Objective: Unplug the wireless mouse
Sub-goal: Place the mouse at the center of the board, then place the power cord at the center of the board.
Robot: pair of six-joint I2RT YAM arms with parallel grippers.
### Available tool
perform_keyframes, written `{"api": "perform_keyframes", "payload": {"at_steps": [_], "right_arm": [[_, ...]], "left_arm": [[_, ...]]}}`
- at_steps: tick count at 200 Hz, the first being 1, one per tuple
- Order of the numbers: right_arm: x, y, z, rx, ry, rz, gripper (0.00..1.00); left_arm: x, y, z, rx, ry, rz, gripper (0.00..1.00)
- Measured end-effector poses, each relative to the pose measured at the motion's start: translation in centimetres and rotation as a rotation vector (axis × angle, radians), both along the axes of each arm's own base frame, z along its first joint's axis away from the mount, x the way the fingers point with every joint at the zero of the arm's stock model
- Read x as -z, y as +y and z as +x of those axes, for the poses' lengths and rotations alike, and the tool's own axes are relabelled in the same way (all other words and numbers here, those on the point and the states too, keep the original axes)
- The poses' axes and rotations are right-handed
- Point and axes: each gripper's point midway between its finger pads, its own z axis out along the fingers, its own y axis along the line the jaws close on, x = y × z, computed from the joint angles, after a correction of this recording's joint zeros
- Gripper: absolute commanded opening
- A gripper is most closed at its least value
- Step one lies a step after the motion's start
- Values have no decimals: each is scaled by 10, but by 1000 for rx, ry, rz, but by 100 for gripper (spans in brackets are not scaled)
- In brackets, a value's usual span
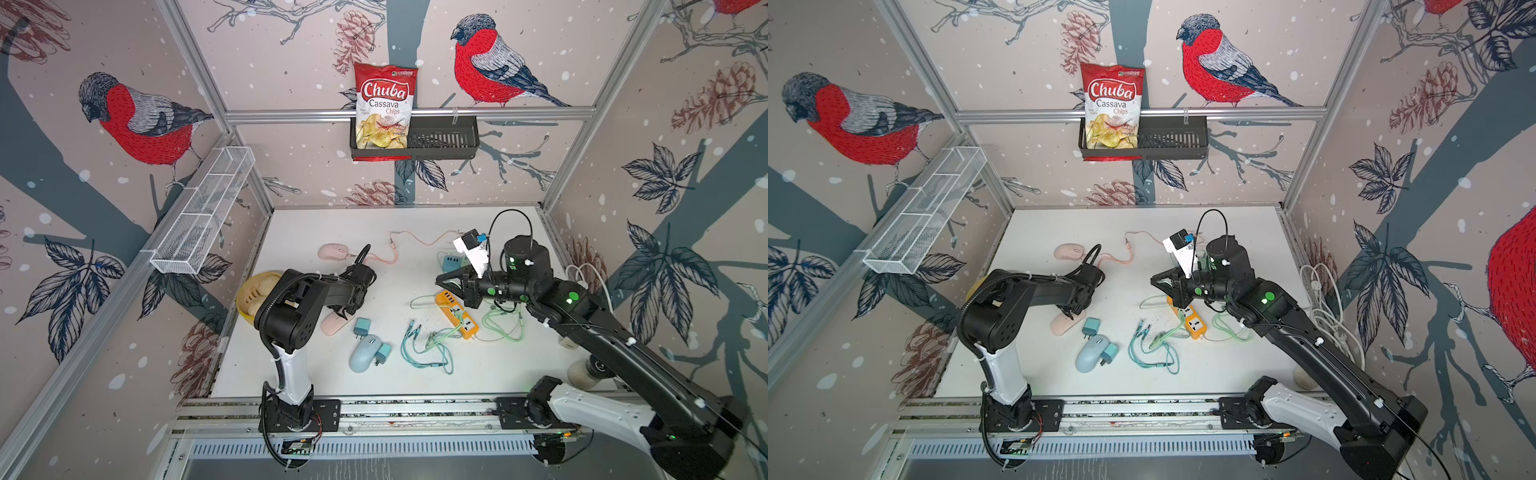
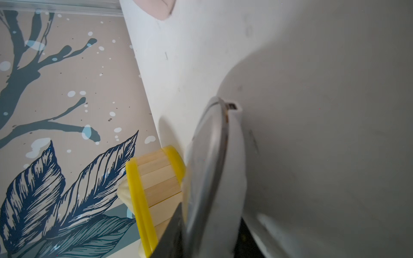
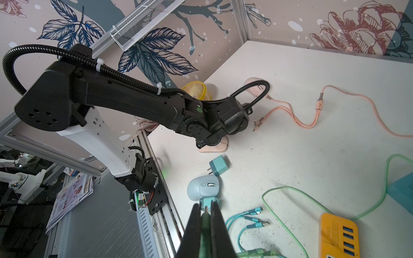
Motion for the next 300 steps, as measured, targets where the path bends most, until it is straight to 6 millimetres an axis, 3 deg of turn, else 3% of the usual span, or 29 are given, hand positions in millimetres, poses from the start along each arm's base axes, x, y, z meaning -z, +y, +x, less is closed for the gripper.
{"api": "perform_keyframes", "payload": {"at_steps": [34, 55, 67, 94, 130, 149, 156, 164, 172, 180, 201, 226, 243, 260, 283, 291, 300], "right_arm": [[8, 2, 6, 14, 10, -27, 0], [26, 1, 12, 40, 31, -66, 0], [41, 0, 18, 65, 47, -99, 0], [76, -1, 34, 125, 88, -191, 3], [120, 4, 54, 164, 156, -301, 14], [131, 11, 68, 171, 188, -327, 14], [130, 15, 75, 175, 195, -323, 21], [127, 21, 85, 172, 199, -312, 38], [122, 29, 96, 169, 199, -298, 54], [114, 36, 110, 166, 196, -281, 62], [91, 43, 152, 190, 167, -249, 62], [82, 3, 183, 332, 151, -271, 59], [93, -30, 181, 407, 172, -302, 58], [115, -64, 171, 507, 224, -340, 60], [143, -84, 145, 570, 297, -362, 65], [149, -89, 140, 603, 315, -360, 74], [155, -96, 137, 650, 325, -351, 99]], "left_arm": [[-24, -11, 2, 20, -65, -28, 97], [-30, -29, -3, 71, -51, -83, 97], [-44, -39, -5, 94, -76, -108, 97], [-98, -68, 5, 143, -214, -214, 97], [-189, -96, 17, 204, -446, -442, 97], [-219, -110, 16, 266, -526, -581, 97], [-226, -117, 15, 295, -547, -635, 97], [-232, -125, 13, 333, -565, -695, 97], [-235, -133, 11, 373, -568, -751, 97], [-238, -143, 8, 418, -564, -810, 96], [-237, -165, -1, 524, -531, -934, 93], [-227, -189, -16, 635, -446, -1045, 88], [-214, -206, -23, 682, -369, -1098, 82], [-200, -233, -25, 703, -296, -1158, 83], [-182, -280, -18, 656, -200, -1276, 81], [-174, -292, -10, 599, -190, -1324, 80], [-164, -301, 1, 532, -187, -1368, 80]]}}
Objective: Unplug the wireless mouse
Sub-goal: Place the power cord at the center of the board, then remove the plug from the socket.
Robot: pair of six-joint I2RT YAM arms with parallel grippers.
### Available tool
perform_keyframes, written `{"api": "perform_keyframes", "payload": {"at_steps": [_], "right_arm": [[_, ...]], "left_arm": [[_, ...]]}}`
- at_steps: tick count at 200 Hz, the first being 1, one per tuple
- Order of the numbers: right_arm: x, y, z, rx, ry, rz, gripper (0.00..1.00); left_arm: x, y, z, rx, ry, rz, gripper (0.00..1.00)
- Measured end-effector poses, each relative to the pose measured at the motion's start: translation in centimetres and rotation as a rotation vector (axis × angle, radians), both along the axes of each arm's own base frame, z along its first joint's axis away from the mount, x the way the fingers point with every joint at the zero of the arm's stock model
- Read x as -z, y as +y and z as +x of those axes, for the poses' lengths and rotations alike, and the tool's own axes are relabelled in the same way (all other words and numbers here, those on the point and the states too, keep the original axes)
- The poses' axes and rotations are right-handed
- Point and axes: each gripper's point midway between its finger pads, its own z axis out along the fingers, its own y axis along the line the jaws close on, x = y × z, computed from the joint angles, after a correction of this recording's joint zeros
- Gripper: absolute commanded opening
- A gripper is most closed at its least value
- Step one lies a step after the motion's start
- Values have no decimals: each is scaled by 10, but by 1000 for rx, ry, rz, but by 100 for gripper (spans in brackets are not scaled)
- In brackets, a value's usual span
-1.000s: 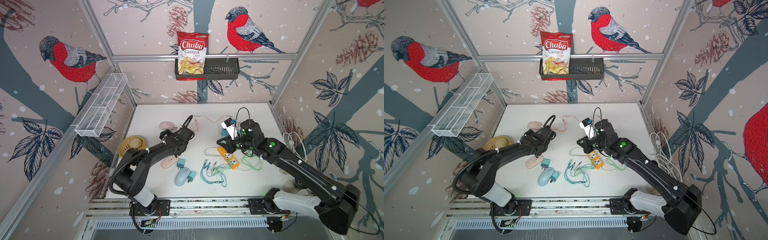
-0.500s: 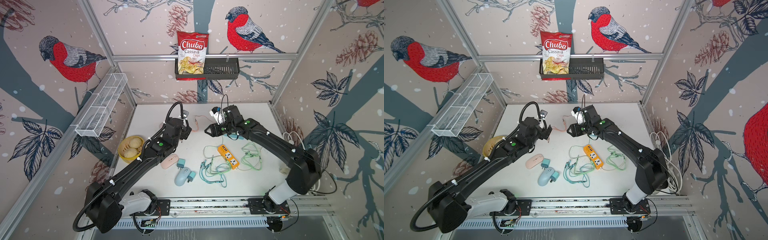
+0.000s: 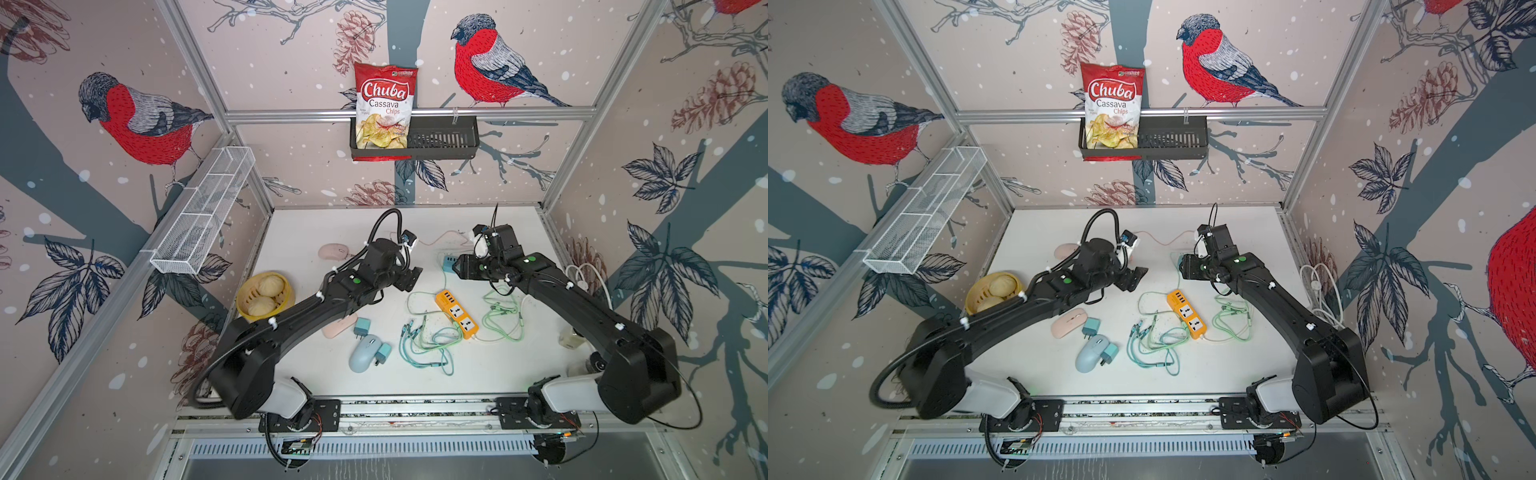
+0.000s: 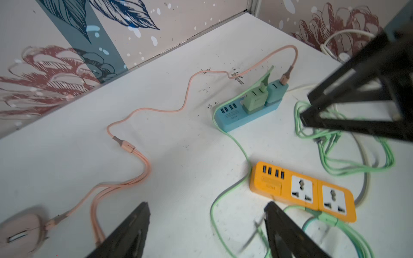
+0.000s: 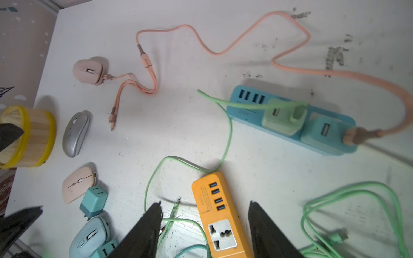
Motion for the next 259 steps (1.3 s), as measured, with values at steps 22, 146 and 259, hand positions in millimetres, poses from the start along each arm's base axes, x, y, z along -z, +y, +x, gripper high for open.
{"api": "perform_keyframes", "payload": {"at_steps": [22, 146, 259], "right_arm": [[11, -9, -6, 68, -11, -1, 99], [69, -9, 59, 283, -38, -159, 84], [72, -14, 90, 487, -122, -259, 79]], "left_arm": [[37, -21, 12, -37, 133, -74, 80], [128, -102, 68, 3, 345, -123, 73], [144, -110, 110, -92, 303, -58, 78]]}}
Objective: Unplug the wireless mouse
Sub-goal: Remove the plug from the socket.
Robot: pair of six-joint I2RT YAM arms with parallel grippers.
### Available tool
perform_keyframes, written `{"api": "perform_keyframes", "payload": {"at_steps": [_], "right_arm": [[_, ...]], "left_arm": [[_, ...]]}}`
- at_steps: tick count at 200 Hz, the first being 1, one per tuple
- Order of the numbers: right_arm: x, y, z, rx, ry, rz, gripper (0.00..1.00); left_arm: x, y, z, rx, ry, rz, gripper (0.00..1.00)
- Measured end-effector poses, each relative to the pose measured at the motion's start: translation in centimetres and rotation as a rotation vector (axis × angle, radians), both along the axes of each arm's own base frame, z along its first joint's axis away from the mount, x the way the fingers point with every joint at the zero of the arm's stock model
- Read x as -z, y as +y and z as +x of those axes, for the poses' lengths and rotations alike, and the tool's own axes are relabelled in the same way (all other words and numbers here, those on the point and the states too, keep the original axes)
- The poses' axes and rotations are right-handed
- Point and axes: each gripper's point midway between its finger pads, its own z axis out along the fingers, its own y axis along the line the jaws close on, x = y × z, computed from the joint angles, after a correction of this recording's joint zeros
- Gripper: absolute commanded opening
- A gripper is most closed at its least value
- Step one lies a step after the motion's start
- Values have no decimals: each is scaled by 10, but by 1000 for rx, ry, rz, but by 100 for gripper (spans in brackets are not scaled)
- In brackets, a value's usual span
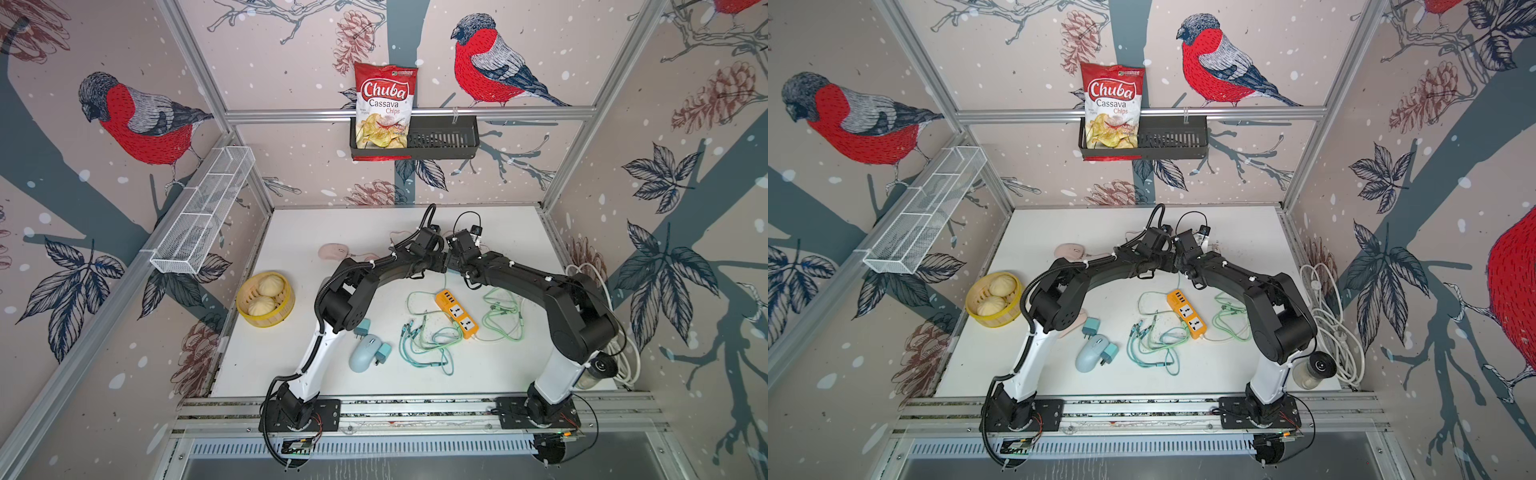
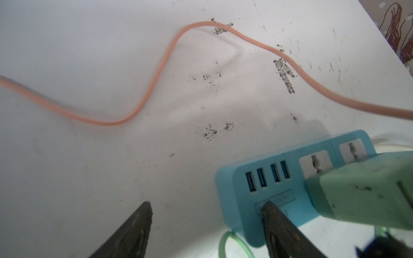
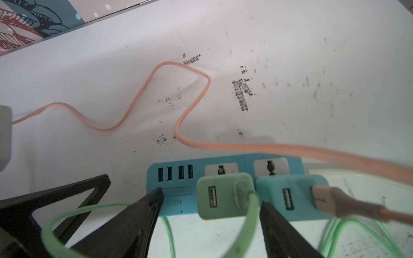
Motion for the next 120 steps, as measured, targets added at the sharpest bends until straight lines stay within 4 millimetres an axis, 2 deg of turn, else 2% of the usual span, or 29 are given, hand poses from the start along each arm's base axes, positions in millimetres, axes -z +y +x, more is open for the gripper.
{"api": "perform_keyframes", "payload": {"at_steps": [44, 104, 120], "right_arm": [[5, -4, 4, 15, 6, -7, 75], [20, -9, 5, 21, 22, 37, 70], [22, -10, 5, 22, 27, 35, 62]], "left_arm": [[1, -6, 9, -10, -12, -5, 78], [5, -1, 6, -18, -22, -4, 77], [4, -1, 7, -18, -28, -10, 77]]}}
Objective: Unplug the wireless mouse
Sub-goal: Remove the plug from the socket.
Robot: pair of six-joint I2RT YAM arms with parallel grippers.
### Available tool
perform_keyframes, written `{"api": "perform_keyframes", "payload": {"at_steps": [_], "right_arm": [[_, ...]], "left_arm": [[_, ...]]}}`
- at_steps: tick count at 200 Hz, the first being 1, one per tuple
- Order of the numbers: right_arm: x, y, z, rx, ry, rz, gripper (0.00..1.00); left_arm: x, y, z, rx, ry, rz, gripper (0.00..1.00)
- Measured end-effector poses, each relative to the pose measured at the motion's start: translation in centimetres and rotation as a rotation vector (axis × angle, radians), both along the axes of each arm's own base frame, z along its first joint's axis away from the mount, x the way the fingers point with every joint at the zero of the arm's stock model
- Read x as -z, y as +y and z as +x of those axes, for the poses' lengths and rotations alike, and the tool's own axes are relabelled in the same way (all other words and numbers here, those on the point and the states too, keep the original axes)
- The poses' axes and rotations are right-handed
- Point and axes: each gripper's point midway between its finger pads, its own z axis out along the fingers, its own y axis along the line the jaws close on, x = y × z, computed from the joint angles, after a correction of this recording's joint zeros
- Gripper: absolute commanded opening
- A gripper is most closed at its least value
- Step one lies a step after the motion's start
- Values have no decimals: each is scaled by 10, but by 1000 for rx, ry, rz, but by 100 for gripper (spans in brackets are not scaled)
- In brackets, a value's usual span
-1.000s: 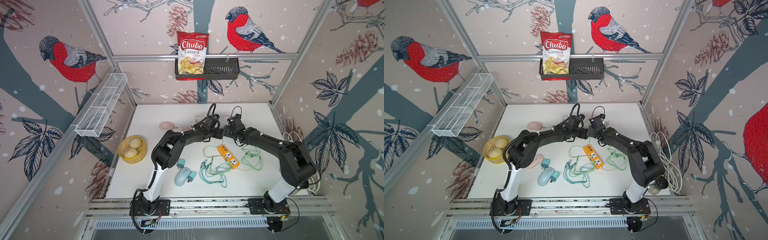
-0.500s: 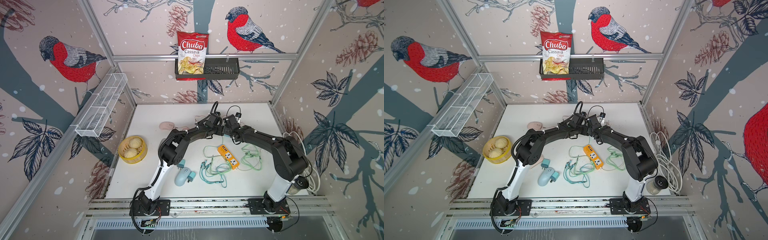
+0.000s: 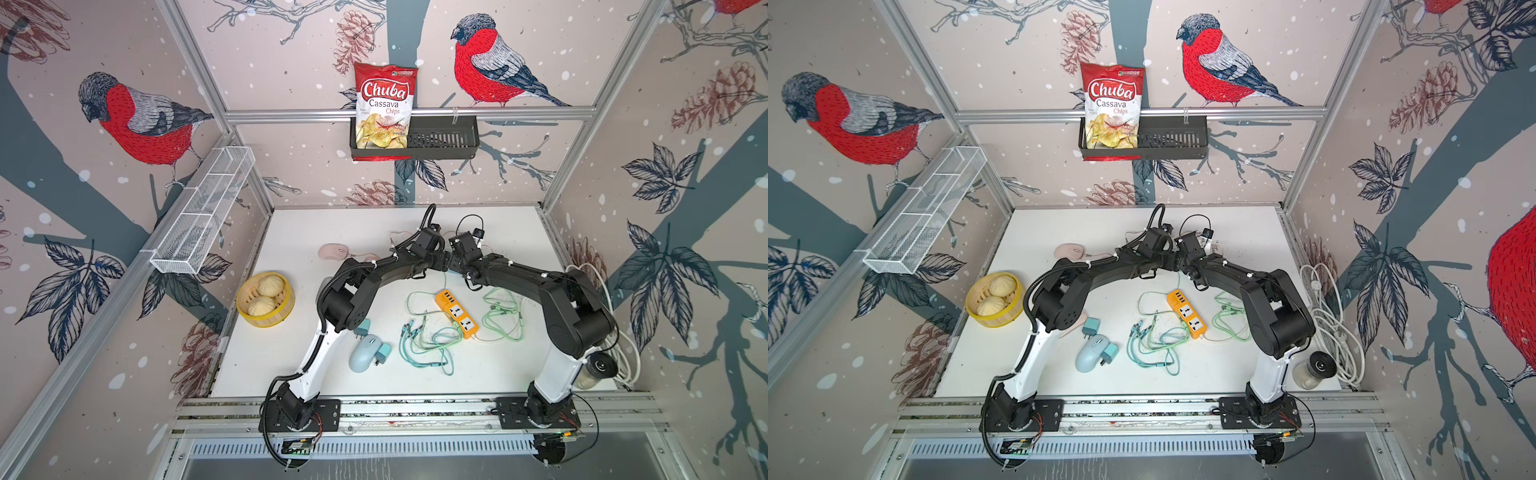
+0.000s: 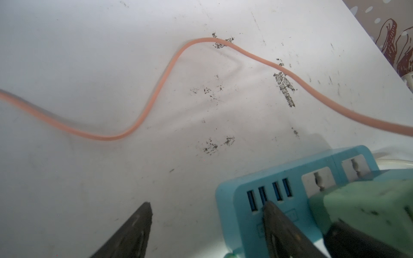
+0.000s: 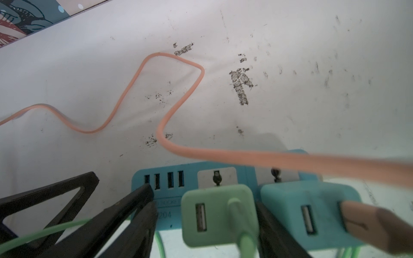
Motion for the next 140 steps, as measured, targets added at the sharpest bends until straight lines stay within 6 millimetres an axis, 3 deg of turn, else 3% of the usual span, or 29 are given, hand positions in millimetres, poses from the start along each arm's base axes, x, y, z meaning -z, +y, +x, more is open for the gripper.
{"api": "perform_keyframes", "payload": {"at_steps": [66, 101, 140], "right_arm": [[4, -8, -1, 22, 2, -45, 20], [-1, -6, -3, 20, -3, -58, 18], [-26, 0, 1, 12, -62, -88, 17]], "left_arm": [[-1, 1, 0, -2, -3, 2, 77], [-1, 1, 0, 1, 2, 14, 77], [-1, 0, 2, 2, 2, 15, 77]]}}
